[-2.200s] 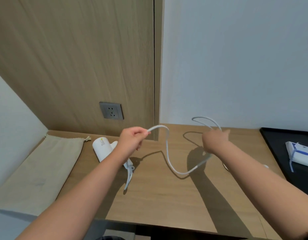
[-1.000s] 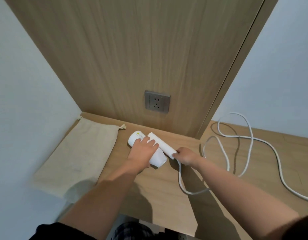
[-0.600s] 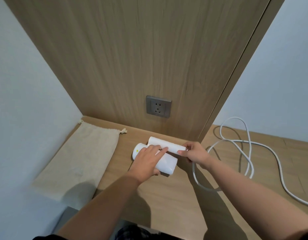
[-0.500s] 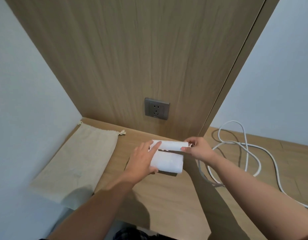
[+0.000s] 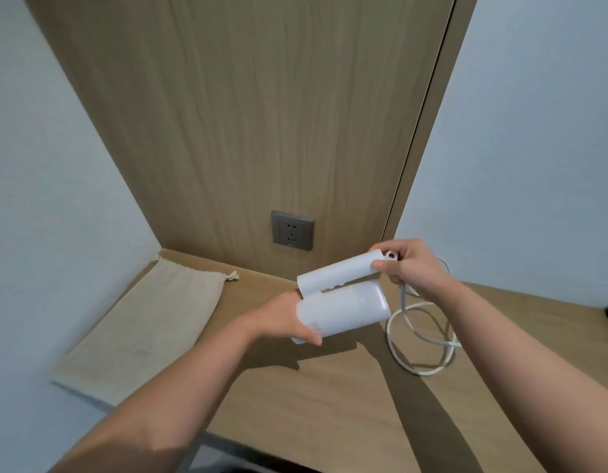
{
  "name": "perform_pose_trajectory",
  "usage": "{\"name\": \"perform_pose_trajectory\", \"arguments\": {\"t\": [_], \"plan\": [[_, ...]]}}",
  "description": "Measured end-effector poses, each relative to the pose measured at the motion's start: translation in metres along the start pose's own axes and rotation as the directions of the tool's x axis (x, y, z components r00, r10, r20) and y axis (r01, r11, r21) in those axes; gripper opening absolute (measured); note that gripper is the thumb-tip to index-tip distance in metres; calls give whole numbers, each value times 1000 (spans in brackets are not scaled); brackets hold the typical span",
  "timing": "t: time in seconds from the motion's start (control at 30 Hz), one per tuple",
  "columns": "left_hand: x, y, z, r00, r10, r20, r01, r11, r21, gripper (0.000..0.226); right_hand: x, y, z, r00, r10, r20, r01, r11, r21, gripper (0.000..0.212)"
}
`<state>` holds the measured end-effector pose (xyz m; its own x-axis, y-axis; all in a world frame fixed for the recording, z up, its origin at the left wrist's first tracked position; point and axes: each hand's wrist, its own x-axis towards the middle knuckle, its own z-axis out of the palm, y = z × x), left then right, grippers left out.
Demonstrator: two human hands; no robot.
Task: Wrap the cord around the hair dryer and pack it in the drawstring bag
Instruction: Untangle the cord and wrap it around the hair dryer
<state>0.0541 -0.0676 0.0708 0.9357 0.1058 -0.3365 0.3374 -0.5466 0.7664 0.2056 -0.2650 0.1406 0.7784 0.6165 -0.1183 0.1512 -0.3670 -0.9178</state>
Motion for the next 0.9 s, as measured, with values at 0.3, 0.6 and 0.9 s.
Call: {"name": "perform_pose_trajectory", "arguments": {"t": [0.3, 0.6, 0.9], "plan": [[-17, 20, 28, 914, 41, -403, 58, 972, 230, 81, -7, -7, -18, 999, -29, -15, 31, 996, 79, 9], [-27, 17, 20, 889, 152, -432, 60, 896, 439, 64, -5, -2, -18, 999, -17, -47, 22, 995, 93, 23], [-33, 27, 24, 922, -20, -386, 85, 985, 150, 38, -13, 57, -15, 994, 33, -106, -50, 984, -170, 19]]}}
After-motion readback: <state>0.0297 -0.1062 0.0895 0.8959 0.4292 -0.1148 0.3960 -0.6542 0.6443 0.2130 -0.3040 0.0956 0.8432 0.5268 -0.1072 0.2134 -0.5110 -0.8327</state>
